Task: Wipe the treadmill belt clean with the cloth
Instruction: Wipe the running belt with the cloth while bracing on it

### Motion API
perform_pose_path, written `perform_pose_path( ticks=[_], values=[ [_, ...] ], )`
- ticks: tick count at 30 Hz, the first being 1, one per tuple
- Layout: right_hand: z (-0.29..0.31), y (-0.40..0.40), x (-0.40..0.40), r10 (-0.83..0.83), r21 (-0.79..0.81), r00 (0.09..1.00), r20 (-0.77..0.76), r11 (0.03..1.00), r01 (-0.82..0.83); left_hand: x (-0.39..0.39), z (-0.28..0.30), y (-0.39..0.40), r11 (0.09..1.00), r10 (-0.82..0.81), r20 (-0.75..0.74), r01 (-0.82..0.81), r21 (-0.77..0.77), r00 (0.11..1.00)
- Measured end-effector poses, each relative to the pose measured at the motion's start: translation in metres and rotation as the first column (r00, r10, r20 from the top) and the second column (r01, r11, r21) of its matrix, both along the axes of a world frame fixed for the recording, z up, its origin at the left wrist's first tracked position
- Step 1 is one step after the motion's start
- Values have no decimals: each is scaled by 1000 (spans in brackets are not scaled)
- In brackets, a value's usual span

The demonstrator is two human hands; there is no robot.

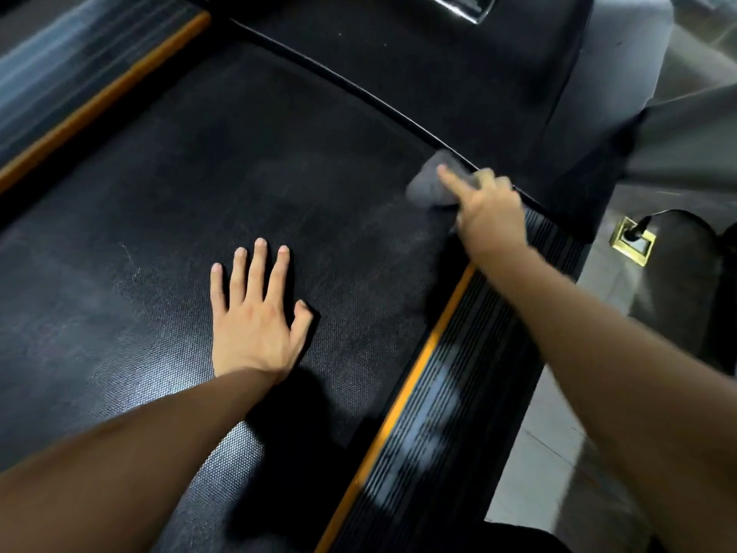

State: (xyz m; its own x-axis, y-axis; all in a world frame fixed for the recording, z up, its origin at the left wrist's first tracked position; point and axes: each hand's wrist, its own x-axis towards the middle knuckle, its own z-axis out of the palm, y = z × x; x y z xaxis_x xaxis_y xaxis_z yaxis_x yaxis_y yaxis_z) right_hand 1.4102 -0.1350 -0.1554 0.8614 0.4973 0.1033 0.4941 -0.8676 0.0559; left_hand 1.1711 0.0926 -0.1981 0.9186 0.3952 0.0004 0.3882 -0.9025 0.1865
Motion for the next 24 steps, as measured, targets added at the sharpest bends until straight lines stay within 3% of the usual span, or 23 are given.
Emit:
perform_pose_path(
  ticks=[2,5,9,12,15,18,21,24],
  values=[
    [5,0,11,-88,-89,994,-61,993,83,0,0,-2,1000,-5,0,5,6,1000],
    [5,18,-23,-35,-71,999,-38,997,33,0,-1,1,1000,-4,-1,4,5,1000],
    [-3,24,-113,272,33,962,-23,962,-271,-3,-2,1,1000,0,-9,0,12,1000],
    [3,11,-103,432,55,899,-78,902,-429,-2,-2,2,1000,-3,-2,3,5,1000],
    [7,3,-38,181,43,982,-53,983,-179,-2,-2,2,1000,-1,-10,1,-1,1000],
    [6,8,6,-120,-3,983,-142,993,121,-2,-1,1,1000,-4,3,4,-2,1000],
    [6,16,-4,-149,2,979,-137,989,151,-1,-2,2,1000,-4,-2,4,-3,1000],
    [5,24,-65,-21,65,994,-106,997,28,-2,-3,1,1000,-6,-1,6,-3,1000]
  ],
)
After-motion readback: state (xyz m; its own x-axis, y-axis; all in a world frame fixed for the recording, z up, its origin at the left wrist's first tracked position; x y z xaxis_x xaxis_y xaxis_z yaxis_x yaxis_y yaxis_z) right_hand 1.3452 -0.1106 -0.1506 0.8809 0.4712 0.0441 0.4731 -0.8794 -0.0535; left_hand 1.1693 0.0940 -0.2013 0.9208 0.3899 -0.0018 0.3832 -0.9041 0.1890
